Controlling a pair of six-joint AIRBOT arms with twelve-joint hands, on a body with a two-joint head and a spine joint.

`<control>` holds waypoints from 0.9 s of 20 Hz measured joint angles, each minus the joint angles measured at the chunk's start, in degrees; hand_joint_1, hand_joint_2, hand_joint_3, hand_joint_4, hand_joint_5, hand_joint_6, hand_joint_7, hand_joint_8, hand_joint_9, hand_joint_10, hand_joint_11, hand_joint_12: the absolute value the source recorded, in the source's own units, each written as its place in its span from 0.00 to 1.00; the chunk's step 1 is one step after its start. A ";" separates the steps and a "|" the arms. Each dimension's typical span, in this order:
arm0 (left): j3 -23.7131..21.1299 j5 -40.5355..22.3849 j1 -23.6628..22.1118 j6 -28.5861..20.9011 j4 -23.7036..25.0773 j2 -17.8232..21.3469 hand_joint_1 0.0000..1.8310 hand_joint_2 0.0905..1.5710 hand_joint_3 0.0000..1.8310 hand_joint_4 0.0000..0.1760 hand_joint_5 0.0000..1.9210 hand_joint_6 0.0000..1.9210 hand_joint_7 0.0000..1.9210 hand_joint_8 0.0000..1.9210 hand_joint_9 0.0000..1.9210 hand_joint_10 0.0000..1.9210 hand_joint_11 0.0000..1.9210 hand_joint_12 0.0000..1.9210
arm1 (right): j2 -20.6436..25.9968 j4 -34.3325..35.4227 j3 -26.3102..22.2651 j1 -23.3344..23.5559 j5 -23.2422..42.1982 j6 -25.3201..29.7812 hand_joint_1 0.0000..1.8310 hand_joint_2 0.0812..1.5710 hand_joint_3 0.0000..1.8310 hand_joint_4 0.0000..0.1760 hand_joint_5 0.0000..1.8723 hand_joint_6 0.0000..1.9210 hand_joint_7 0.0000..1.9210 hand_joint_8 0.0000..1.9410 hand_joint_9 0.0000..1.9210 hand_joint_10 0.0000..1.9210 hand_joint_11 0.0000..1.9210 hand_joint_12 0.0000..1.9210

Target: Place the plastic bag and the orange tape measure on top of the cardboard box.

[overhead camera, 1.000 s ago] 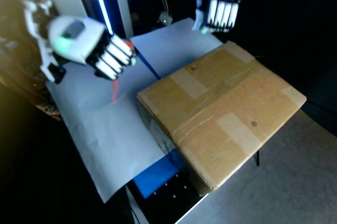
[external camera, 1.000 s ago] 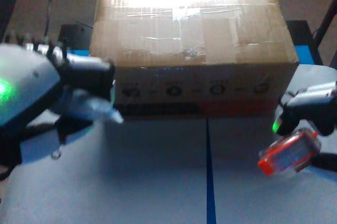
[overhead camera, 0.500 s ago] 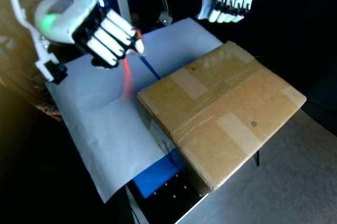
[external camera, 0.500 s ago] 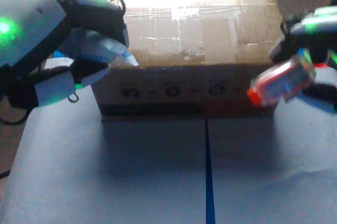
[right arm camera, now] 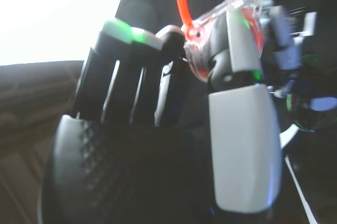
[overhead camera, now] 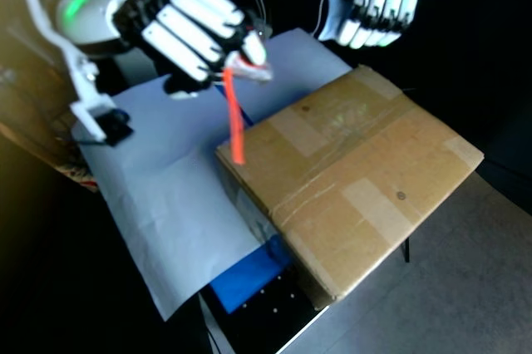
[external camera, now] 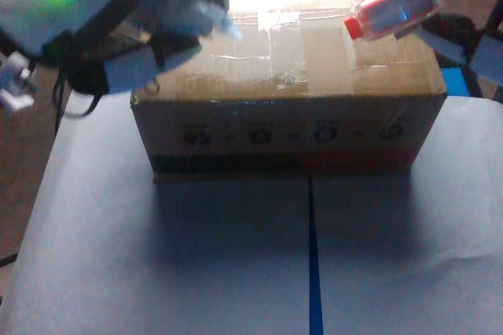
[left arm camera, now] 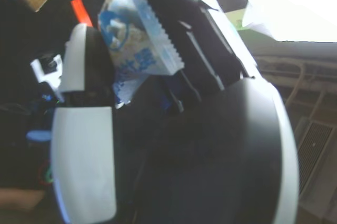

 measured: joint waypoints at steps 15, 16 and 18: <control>13.81 -7.04 -7.65 3.61 0.09 -14.34 0.74 0.75 0.00 0.00 0.36 0.60 0.44 0.66 0.40 0.81 0.34 0.94 | -13.49 -0.22 18.10 4.26 1.03 0.00 0.70 0.69 0.00 0.00 0.53 0.39 0.54 0.63 0.59 0.74 0.55 0.87; 14.38 -7.98 -7.80 3.61 0.04 -14.69 0.67 0.74 0.00 0.00 0.41 0.59 0.49 0.66 0.44 0.70 0.32 0.93 | -13.88 -0.22 18.75 4.44 1.55 -0.02 0.75 0.72 0.00 0.00 0.42 0.53 0.46 0.63 0.49 0.71 0.56 0.81; 15.63 -9.27 -8.24 3.58 0.07 -15.47 0.68 0.73 0.00 0.00 0.42 0.57 0.50 0.65 0.48 0.68 0.41 0.87 | -14.99 -0.11 20.22 5.11 3.17 -0.02 0.75 0.71 0.00 0.00 0.42 0.54 0.47 0.59 0.50 0.70 0.56 0.79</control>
